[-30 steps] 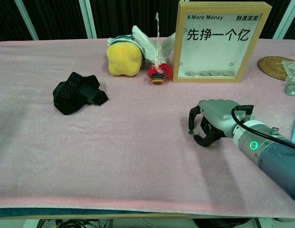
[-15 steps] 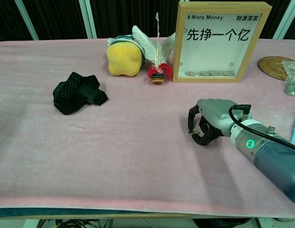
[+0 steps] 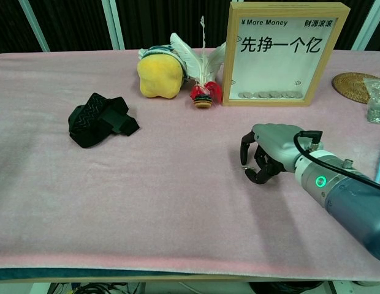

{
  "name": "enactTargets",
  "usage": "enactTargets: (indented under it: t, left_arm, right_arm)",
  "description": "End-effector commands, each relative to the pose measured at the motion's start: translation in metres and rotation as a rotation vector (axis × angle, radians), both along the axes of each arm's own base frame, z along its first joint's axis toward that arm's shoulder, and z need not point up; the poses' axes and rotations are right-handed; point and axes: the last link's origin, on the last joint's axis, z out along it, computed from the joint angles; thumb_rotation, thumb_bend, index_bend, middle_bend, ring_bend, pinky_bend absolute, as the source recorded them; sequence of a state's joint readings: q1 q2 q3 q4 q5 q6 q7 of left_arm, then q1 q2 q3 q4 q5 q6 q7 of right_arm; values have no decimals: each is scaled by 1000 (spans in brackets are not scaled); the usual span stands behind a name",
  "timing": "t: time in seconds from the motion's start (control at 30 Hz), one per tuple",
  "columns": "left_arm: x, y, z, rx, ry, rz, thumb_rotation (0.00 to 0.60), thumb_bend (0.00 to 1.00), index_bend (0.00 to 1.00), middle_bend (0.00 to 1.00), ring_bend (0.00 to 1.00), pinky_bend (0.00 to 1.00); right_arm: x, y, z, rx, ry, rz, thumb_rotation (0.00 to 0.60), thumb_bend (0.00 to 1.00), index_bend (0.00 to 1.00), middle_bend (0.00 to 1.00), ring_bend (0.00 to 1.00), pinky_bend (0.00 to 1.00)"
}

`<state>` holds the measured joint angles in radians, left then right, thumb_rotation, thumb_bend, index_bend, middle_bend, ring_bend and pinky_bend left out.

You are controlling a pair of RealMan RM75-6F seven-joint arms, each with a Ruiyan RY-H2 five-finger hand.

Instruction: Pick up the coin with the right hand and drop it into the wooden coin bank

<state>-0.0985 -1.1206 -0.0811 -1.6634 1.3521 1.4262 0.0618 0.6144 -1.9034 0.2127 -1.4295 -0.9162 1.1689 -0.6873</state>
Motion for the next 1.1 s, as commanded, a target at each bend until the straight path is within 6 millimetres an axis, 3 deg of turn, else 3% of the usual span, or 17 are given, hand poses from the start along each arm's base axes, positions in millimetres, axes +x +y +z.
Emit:
enactTargets:
  t: [0.03,1.1]
  left_arm:
    - [0,0,0,0,-1,0,600,405,96,48,0,0]
    - [0,0,0,-5,-4,5,600,405,96,48,0,0]
  right_arm:
    - [0,0,0,0,1,-1,600,352,497,841,864,802]
    - [3,-4,1,-3,-4,-2,600,365,543,841,864,802]
